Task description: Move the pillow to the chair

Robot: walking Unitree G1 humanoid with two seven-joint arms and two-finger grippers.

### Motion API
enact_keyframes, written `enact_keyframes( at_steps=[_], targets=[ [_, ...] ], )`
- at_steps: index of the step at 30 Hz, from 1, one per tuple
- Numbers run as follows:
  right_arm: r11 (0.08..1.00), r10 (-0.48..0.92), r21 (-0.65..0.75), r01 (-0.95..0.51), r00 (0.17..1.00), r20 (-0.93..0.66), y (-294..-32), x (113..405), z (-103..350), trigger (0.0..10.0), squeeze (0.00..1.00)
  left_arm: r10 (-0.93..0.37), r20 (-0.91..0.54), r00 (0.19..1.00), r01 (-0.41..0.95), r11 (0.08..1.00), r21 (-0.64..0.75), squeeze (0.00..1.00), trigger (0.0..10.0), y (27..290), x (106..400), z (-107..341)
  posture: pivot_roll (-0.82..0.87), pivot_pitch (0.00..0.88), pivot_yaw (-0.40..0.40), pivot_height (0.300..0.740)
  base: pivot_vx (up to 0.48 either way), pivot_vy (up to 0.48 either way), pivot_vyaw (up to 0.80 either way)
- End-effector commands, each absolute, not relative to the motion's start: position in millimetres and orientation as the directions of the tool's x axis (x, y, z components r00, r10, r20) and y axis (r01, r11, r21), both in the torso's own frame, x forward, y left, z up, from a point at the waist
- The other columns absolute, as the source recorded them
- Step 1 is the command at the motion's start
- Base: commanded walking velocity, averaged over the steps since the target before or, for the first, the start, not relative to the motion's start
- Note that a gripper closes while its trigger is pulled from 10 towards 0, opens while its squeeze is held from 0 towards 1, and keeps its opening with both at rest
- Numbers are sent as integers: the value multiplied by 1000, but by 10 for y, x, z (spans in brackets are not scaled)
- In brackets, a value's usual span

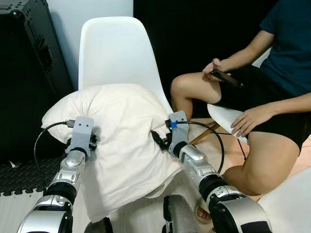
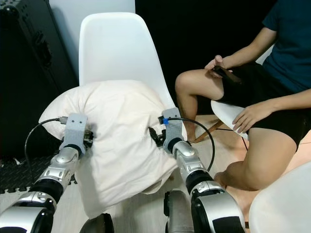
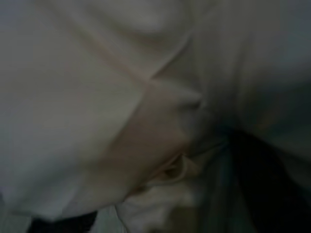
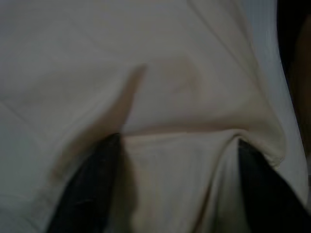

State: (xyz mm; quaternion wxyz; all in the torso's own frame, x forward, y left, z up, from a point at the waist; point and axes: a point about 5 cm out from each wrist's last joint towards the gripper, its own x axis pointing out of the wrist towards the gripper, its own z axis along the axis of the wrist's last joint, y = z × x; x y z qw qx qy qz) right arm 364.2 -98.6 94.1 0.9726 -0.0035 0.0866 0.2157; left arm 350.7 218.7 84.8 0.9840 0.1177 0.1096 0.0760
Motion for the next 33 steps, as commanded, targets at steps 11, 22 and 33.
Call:
enact_keyframes(
  at_steps=[11,22,33],
  targets=[
    [985,173,-29,-172,985,3,-1456,3892,1428,10000,1000,234,-192,953,-204,965,164,1000,10000,2321,3314,739,-6,141,-81,593,0,0,0],
    [963,267,38,-268,963,31,-1380,3799,1314,10000,0,410,-151,899,-390,909,148,0,10000,2666,2644,590,14,135,-95,593,0,0,0],
    [921,375,90,-379,925,58,-1134,3754,1294,10000,0,-462,25,886,458,868,-191,0,10000,1695,2488,1203,21,111,-92,593,0,0,0]
  ],
)
